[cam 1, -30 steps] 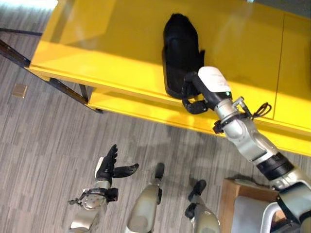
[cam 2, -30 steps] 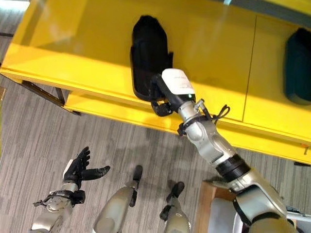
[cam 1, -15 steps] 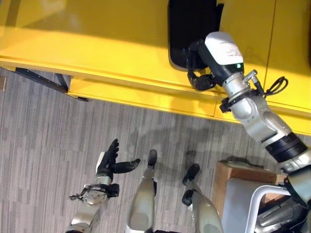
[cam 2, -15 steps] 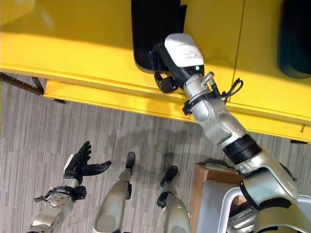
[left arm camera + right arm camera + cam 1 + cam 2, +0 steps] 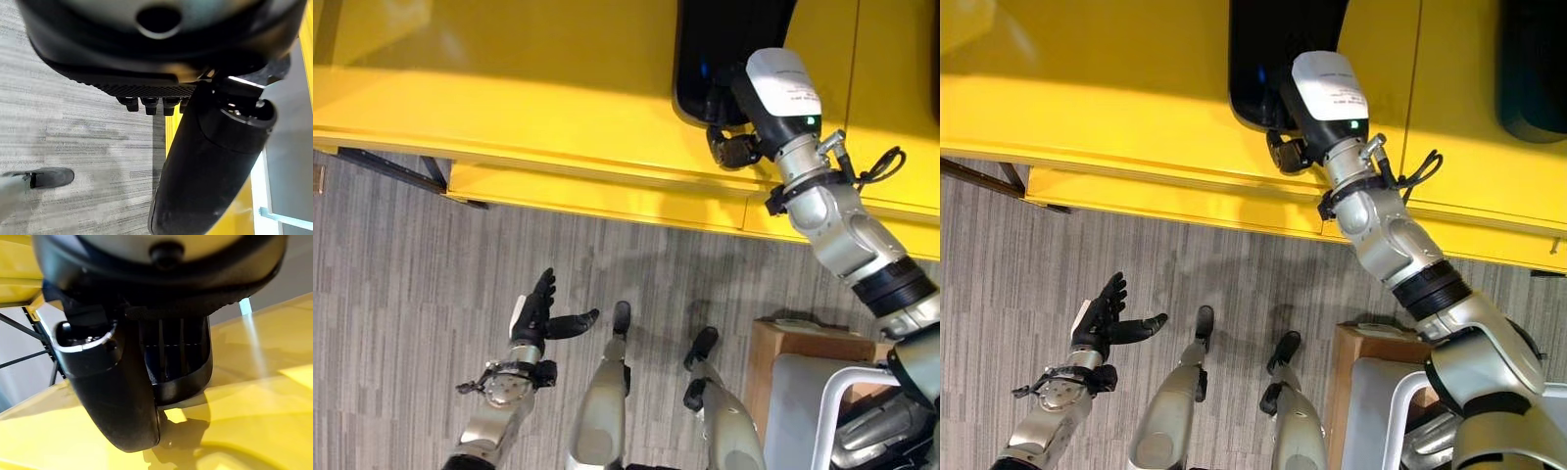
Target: Move parts from the plastic box to the shelf.
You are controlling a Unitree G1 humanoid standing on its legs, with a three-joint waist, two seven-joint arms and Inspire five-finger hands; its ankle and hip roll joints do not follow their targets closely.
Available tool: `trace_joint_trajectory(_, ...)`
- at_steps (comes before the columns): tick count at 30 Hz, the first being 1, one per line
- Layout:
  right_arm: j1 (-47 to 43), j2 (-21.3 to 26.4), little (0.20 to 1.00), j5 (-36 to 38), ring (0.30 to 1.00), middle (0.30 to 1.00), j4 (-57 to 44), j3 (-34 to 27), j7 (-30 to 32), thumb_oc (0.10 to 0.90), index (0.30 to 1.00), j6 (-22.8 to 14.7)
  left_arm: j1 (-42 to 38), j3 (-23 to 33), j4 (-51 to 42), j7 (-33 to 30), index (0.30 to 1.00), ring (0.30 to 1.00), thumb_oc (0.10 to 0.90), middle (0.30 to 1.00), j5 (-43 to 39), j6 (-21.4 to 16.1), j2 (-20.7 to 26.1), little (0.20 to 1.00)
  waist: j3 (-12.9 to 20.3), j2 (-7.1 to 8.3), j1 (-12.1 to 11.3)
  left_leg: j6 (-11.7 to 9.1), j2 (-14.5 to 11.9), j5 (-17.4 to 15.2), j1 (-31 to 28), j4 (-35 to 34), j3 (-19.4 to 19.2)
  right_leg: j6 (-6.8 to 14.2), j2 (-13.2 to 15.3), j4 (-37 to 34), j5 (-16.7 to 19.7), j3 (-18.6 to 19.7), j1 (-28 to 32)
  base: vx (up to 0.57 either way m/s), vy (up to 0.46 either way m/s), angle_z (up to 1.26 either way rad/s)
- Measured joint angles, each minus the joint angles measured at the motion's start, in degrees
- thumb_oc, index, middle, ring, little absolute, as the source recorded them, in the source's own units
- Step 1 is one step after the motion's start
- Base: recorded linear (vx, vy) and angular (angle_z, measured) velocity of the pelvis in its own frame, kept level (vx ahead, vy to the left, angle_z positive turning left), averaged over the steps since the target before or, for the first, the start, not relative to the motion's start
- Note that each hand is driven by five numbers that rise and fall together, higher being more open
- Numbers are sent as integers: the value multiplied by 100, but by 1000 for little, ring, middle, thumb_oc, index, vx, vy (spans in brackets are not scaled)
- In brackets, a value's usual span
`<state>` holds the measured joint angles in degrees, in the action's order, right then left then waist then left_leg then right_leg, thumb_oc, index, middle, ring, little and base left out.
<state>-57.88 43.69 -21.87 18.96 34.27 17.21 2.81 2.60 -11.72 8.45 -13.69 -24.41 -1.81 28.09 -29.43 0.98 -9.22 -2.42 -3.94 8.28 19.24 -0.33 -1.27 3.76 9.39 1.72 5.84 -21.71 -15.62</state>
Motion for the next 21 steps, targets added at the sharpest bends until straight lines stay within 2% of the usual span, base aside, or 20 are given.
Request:
trace_joint_trajectory(8,-140,2,300,0,300,300,168,114,7,400,300,9,0,-39,0,-108,1000,1000,900,1000,-1,-6,-6,1000,0,0,113,6,0,16,-25,-6,-11,0,7,35,0,23,-1,-1,1,-1)
trace_joint_trajectory(13,-293,216,300,-2,300,300,169,343,-33,400,300,6,0,-40,0,-108,1000,1000,900,1000,-4,-7,-6,1000,0,0,123,5,0,17,-27,-8,-13,0,6,37,0,23,-2,0,0,0)
trace_joint_trajectory(21,-514,283,300,-18,300,300,382,556,-59,400,300,7,-4,-40,0,-108,1000,1000,900,1000,-5,-10,-6,1000,0,0,129,6,-2,34,-44,-8,-12,-1,6,54,1,25,6,0,0,0)
